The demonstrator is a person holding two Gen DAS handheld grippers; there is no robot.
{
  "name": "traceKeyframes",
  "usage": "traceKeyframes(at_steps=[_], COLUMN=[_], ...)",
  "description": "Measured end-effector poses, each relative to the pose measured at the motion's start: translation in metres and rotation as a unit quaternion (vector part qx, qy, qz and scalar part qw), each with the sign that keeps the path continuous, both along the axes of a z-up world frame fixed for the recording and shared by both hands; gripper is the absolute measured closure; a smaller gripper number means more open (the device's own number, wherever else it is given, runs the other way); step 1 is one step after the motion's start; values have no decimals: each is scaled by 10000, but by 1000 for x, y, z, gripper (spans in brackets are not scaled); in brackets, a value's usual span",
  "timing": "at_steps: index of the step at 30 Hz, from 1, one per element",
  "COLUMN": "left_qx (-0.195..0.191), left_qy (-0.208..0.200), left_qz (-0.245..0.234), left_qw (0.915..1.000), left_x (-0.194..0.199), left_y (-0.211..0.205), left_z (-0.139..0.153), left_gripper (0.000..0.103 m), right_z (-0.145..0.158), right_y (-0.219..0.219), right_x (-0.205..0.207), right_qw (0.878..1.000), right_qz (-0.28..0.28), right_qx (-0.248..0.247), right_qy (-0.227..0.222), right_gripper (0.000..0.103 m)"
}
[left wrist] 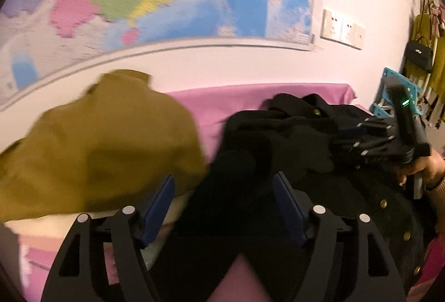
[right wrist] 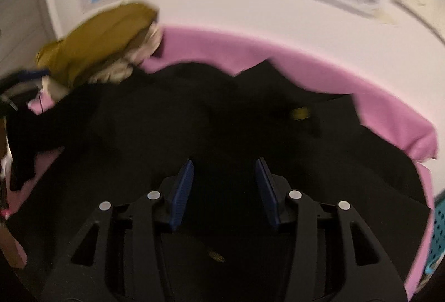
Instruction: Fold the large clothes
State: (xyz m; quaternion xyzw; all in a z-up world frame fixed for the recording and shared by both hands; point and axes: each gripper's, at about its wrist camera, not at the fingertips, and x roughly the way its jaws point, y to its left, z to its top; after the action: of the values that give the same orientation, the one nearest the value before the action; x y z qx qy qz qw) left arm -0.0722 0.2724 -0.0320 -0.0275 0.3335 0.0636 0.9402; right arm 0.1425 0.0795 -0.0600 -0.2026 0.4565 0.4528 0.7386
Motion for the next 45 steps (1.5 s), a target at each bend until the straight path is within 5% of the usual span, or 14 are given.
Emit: traceKeyframes(at_steps=[4,7,12,16,17,22,27,30,32,36,38,40,41,45], left_qx=[329,436,292,-42,-112,-338,-1112,-1535,-1573,-1392,-1394,-1480,-1526,-1708], left_qy=[-77,24,343,404,391,724,234,-245,-350,-322,-157,-44,-64,-709], left_qz=[354,526,659,630,611,356,-156,-624,-876,-1234,-1274,-1354,-1426,-1510], left_qw=[9988,9977,9968,9972,9973,9962,9934,9859,9830,9820,9819,9797,9779,9711], left_x=[-43,-68,-95,-110,-112,-118,-136,-142,-136,-109,-91,-77,-71,-76], left_y=[22,38,60,71,72,70,61,51,37,-3,-18,-29,-32,-23], left_z=[11,11,-12,-28,-31,-40,2,41,57,64,60,56,57,77], left_gripper=[23,21,20,23,26,93,97,97,97,97,96,92,89,33], right_z=[-11,8,50,49,45,27,47,72,85,94,93,93,99,135], right_y=[3,1,12,49,60,94,85,68,64,62,56,48,36,-22], right_x=[7,-2,-52,-101,-112,-134,-151,-169,-186,-206,-207,-203,-194,-153], right_qw=[9994,9993,9970,9863,9828,9648,9391,9178,9140,9253,9284,9302,9364,9535], right_qz=[-229,-289,517,1338,1503,1737,1996,2343,2470,2247,2053,2040,1925,1443], right_qx=[-131,-209,580,782,794,1100,1761,2281,2494,2599,2666,2643,2611,2543], right_qy=[231,-102,62,560,718,1642,2173,2251,2034,1608,1574,1526,1340,735], right_gripper=[59,59,49,46,46,46,43,30,23,23,38,90,91,92])
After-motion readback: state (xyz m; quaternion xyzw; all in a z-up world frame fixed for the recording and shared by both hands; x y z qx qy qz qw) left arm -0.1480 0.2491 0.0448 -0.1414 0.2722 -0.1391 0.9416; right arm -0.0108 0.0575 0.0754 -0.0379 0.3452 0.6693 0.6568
